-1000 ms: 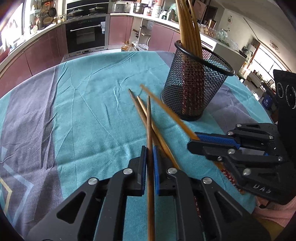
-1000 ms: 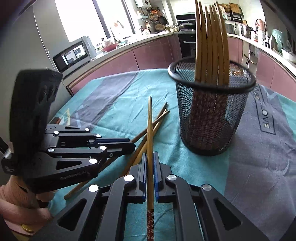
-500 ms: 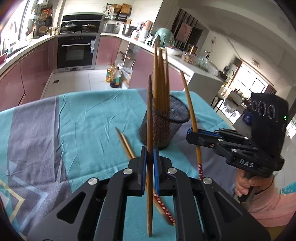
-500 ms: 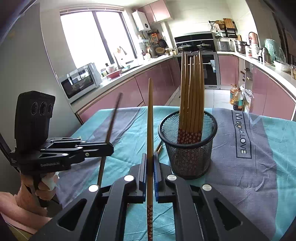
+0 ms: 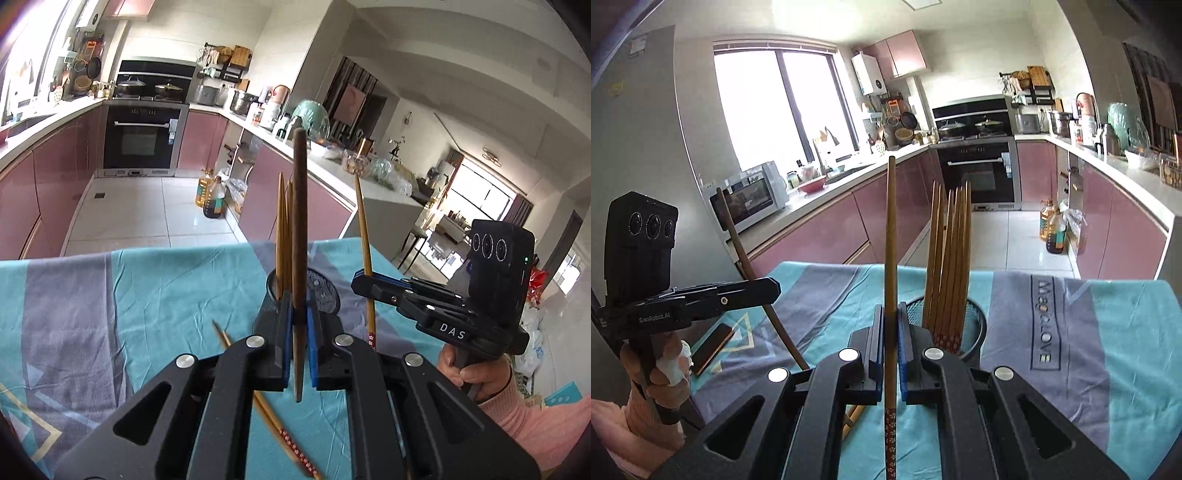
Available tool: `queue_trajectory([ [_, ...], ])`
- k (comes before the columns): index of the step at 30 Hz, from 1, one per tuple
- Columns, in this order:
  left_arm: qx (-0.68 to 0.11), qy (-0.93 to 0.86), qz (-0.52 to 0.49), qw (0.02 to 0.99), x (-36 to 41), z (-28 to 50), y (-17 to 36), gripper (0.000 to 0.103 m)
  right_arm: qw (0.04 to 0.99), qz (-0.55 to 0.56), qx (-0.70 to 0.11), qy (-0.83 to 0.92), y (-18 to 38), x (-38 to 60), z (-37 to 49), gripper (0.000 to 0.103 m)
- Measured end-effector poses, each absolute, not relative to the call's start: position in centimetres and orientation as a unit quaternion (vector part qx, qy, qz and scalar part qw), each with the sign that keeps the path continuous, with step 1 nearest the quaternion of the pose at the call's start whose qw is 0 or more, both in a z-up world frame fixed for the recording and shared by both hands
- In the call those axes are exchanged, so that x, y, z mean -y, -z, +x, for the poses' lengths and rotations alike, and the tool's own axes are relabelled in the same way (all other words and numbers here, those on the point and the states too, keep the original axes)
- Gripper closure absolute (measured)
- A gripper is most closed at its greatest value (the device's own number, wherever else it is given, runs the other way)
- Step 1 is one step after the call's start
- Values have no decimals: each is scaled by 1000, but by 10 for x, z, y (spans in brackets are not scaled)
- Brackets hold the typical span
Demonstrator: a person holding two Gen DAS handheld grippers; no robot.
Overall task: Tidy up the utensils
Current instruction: 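Lift chopstick upright over mesh cup with right tool while left tool does likewise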
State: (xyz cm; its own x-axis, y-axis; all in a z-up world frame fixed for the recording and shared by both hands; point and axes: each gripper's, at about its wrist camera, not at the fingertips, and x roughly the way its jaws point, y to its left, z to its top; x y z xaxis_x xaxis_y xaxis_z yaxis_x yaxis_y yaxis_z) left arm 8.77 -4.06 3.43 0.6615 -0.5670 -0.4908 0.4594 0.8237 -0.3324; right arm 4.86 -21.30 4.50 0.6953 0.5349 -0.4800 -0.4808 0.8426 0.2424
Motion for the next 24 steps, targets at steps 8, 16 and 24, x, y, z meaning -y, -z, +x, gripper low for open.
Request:
queue_trajectory([
  [8,-263,291,-92,915,54,103,-69,96,930,57,-249,-266,-67,216,75,97],
  [16,-242,289,-89,922,65,116,-95,96,939,58,-229,-250,-78,210,96,97],
  [24,-251,271,-56,928,83,123,-89,96,947,56,-217,-230,-75,204,118,97],
])
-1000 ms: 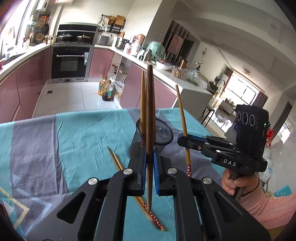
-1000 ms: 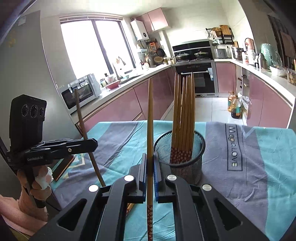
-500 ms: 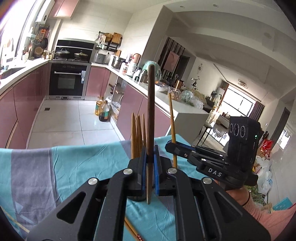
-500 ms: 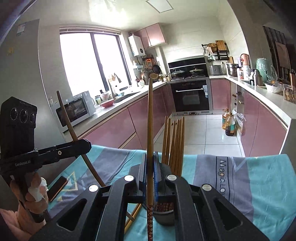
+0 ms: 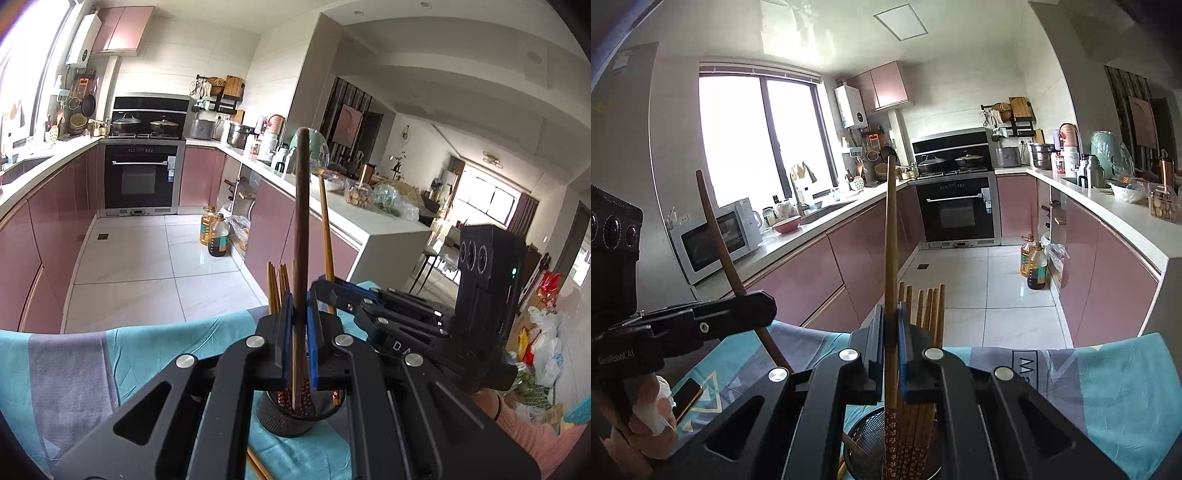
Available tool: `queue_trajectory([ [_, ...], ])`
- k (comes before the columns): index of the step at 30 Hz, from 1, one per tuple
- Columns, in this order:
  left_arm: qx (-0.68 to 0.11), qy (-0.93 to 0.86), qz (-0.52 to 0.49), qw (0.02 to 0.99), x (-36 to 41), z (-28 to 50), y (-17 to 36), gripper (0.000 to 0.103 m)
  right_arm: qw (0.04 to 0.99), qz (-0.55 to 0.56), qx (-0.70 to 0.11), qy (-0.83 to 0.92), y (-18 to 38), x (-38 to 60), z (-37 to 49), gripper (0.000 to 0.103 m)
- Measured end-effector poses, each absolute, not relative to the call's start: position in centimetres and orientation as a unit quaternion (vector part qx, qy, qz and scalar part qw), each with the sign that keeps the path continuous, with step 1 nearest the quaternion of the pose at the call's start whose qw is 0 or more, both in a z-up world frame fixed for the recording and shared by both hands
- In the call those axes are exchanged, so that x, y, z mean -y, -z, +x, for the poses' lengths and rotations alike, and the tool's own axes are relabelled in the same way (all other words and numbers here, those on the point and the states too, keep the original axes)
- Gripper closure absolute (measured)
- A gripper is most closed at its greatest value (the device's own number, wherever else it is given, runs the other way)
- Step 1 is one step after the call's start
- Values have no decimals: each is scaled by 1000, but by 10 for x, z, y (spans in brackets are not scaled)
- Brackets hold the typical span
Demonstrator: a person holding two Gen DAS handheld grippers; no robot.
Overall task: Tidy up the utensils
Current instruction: 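Lift chopstick upright over mesh cup with right tool while left tool does likewise, then lower chopsticks into the mesh cup, open both tools and withdraw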
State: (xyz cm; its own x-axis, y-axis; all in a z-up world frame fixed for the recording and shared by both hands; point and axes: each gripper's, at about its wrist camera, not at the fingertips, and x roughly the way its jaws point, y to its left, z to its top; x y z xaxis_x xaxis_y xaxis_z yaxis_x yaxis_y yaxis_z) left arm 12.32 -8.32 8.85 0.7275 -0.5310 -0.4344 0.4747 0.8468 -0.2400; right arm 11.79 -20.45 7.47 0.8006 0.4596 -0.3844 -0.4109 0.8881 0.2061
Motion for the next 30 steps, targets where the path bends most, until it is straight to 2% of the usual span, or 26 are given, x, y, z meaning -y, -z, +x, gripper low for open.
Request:
queue_trajectory([
  [5,-281,272,-25,920,100,132,-71,95,948,50,-224,-220,-62,200,125,97],
  [12,-323,281,2,904,114,141,-45,95,935,44,-274,-223,-40,199,124,97],
  [19,-354,275,7,894,116,161,-29,95,922,32,-322,-213,-22,198,129,97],
  [25,-369,261,12,892,119,177,-17,94,920,39,-329,-208,-17,201,131,96],
  [30,-367,260,22,893,123,180,-9,88,921,50,-325,-209,-17,204,126,96],
])
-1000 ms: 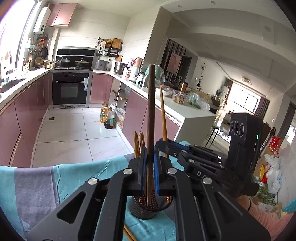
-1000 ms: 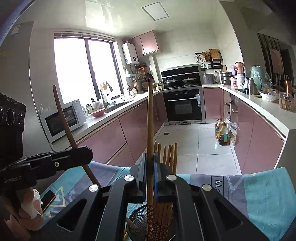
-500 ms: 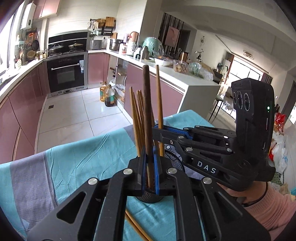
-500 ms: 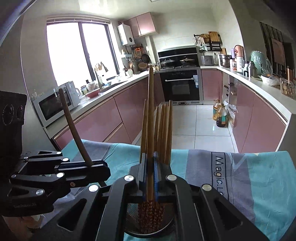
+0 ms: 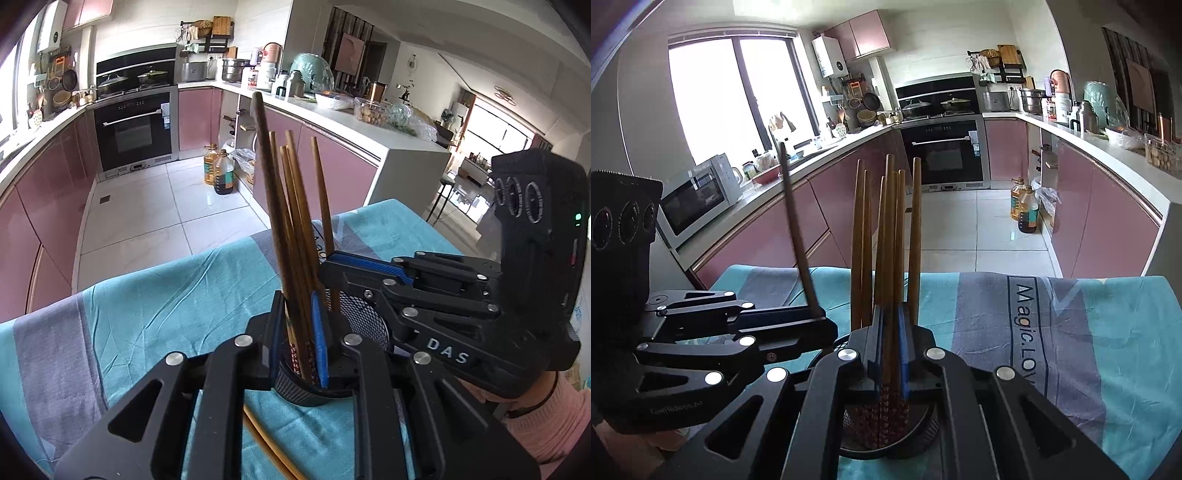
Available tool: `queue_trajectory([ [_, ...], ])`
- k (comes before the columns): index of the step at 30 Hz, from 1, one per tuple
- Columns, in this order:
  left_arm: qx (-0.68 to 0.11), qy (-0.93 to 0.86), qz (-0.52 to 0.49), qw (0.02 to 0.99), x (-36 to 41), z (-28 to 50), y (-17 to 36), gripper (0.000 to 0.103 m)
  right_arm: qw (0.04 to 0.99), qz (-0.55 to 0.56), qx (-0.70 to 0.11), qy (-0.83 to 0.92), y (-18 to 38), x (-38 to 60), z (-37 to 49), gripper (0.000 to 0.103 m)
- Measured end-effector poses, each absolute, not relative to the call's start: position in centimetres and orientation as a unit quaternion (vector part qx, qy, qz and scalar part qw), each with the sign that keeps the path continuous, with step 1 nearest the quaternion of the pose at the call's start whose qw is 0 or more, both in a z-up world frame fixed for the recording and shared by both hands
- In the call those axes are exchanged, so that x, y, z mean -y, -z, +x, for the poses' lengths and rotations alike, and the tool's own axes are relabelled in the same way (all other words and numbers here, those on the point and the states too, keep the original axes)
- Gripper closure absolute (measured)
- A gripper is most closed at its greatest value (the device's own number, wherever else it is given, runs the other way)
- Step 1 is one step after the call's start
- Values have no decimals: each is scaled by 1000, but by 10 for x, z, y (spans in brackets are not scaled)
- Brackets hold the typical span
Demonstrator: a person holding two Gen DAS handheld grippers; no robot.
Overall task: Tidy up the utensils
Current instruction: 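Lower chopsticks into the mesh cup, open both tools and withdraw, then grasp a chopstick with the right tool while the left tool grasps another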
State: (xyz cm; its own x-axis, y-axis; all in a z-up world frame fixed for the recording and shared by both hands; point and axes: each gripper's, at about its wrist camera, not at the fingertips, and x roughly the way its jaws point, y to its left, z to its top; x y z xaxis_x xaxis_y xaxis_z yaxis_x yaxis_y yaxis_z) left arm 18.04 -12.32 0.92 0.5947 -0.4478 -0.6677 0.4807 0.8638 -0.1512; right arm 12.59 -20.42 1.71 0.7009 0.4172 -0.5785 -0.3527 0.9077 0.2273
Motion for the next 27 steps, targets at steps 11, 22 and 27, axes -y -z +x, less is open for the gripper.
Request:
queue_trajectory([
  [11,-326,243,-2,914,102,150,-10,61,926,63,-290,-235,-28,208,85,72],
  [22,-310,177,-21,934,45,93,15,32,895,11,-320,-310,-2,176,23,50],
  [27,-339,137,-23,930,27,84,41,28,871,-2,-387,-304,40,155,25,51],
])
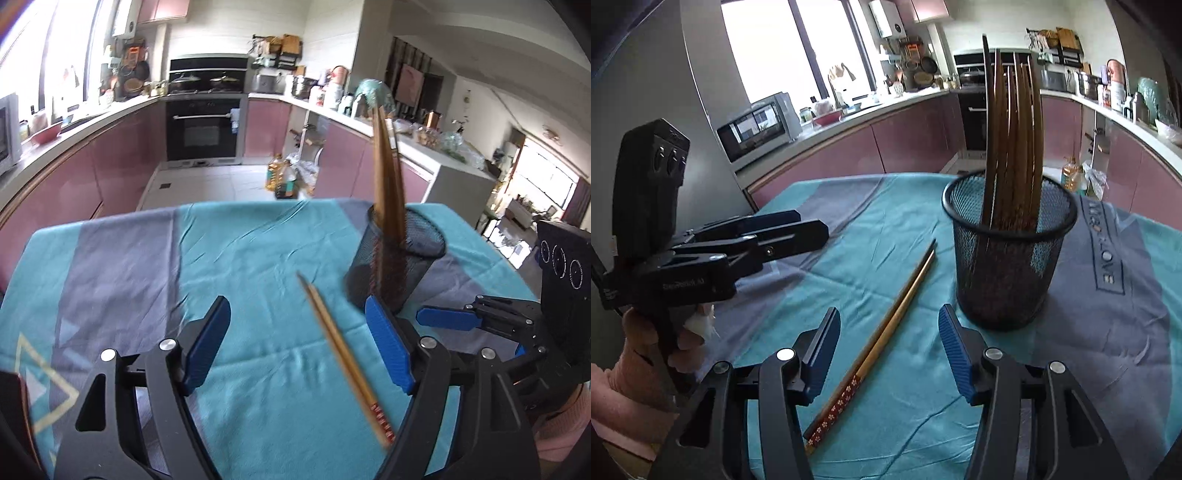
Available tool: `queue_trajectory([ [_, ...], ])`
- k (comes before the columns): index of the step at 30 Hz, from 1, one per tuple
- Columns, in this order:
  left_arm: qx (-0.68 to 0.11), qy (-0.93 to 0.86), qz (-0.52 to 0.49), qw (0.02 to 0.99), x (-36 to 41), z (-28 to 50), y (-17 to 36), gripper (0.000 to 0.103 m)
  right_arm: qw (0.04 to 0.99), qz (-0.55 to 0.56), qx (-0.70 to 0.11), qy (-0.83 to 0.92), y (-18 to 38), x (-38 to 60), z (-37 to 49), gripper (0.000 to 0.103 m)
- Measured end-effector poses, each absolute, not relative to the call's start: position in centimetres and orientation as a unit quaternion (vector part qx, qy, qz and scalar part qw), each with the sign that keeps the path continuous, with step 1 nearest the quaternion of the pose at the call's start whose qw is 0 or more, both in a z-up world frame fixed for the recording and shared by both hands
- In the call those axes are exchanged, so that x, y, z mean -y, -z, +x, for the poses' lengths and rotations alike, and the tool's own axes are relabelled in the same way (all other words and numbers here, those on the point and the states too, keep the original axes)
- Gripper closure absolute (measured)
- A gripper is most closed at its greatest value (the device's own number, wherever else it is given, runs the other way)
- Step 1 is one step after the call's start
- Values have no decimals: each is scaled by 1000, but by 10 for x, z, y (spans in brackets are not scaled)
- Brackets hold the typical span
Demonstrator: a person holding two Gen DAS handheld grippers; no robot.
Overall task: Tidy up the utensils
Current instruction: 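Grasp a chopstick with the right tool while the left tool grasps another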
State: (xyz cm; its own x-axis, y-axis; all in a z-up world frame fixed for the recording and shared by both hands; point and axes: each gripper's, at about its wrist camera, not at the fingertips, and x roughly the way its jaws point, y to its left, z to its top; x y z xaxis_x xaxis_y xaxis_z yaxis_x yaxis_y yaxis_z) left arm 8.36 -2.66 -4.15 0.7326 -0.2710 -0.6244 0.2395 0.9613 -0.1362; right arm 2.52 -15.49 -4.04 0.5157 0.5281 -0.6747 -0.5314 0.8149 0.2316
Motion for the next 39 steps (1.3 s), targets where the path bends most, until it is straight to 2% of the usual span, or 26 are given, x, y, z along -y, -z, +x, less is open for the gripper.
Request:
queue_trajectory([
  [4,-364,130,-34,922,16,80,63,28,862,-20,-412,-296,60,141,26,62],
  [10,-377,127,-31,917,17,79,78,28,855,-24,-432,-287,71,137,26,70],
  [26,-406,151,-15,901,33,92,96,34,855,-13,-447,-263,75,148,30,78],
  [31,-426,169,-1,889,52,101,104,38,854,6,-452,-257,77,161,35,79],
  [39,-449,178,26,875,79,108,120,52,854,17,-452,-259,78,166,38,79],
])
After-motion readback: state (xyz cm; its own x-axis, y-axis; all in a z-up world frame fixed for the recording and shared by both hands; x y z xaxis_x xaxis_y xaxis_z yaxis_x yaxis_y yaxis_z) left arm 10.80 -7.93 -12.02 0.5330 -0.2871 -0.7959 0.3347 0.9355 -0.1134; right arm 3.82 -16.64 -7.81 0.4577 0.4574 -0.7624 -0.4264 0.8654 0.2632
